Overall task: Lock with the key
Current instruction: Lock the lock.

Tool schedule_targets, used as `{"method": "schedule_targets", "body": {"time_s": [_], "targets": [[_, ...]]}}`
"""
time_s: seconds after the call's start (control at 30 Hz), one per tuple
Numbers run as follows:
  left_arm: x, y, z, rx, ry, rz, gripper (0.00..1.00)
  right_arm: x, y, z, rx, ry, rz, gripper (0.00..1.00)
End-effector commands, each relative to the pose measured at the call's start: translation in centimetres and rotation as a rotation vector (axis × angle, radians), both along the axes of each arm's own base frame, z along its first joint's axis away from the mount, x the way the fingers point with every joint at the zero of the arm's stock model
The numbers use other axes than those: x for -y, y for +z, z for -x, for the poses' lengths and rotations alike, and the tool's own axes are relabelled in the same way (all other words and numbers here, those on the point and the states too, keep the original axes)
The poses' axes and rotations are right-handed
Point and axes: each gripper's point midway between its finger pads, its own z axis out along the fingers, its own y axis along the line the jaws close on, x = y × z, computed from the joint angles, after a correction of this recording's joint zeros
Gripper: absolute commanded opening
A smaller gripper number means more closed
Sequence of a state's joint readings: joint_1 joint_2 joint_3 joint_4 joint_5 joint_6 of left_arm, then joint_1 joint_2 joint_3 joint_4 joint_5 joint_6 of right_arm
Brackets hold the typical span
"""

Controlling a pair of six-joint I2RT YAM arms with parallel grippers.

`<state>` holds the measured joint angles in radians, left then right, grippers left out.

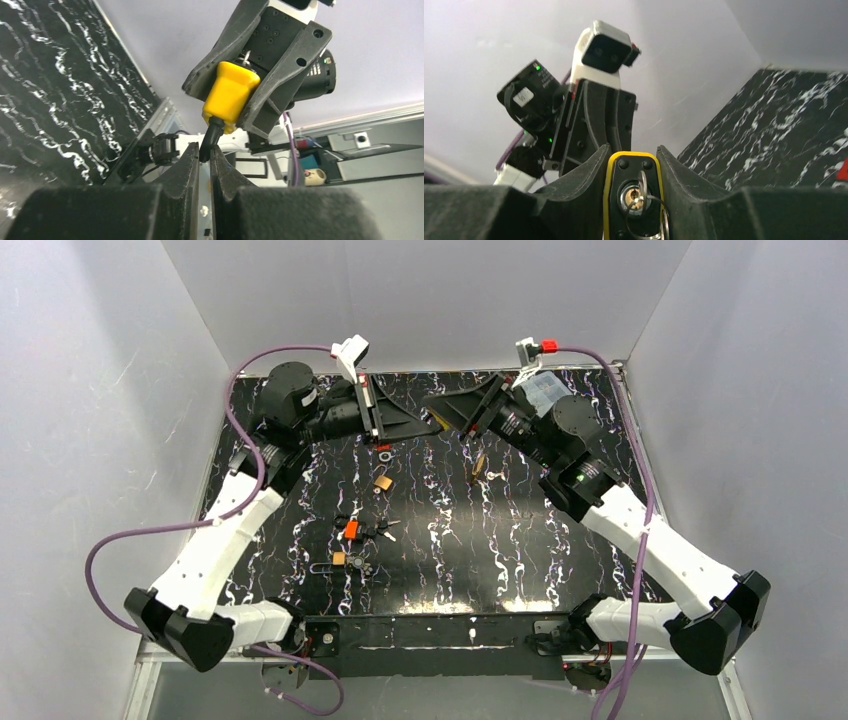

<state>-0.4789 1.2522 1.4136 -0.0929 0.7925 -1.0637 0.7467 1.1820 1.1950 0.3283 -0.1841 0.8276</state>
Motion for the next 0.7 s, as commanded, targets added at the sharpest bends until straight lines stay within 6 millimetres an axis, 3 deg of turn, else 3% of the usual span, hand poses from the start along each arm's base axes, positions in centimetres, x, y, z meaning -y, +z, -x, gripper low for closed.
{"method": "schedule_targets", "body": {"time_s": [0.0,0.1,0.23,0.33,0.43,0.67], "targets": [[-2.7,2.7,-0.2,0.216,0.169,-0.020,0.00,-1.7,-7.5,5.7,-0.176,0.343,0.186,0.52],[-3.5,0.5,0.0,0.208,0.180,-0.107,0.00,-0.6,-7.2,5.6,-0.158,0.334,0.173,0.69],[-4.3,-2.0,0.4,0.191,0.175,-0.205,0.00,1.1,-6.7,5.5,-0.132,0.346,0.127,0.78],[-4.5,-3.1,1.5,0.196,0.122,-0.242,0.00,3.2,-7.1,5.5,-0.111,0.349,0.090,0.81],[-4.4,-3.1,2.4,0.216,0.072,-0.250,0.00,4.2,-7.3,5.8,-0.078,0.343,0.092,0.81],[-4.4,-3.0,5.5,0.258,-0.129,-0.287,0.00,4.9,-7.9,6.8,-0.004,0.388,0.139,0.78]]}}
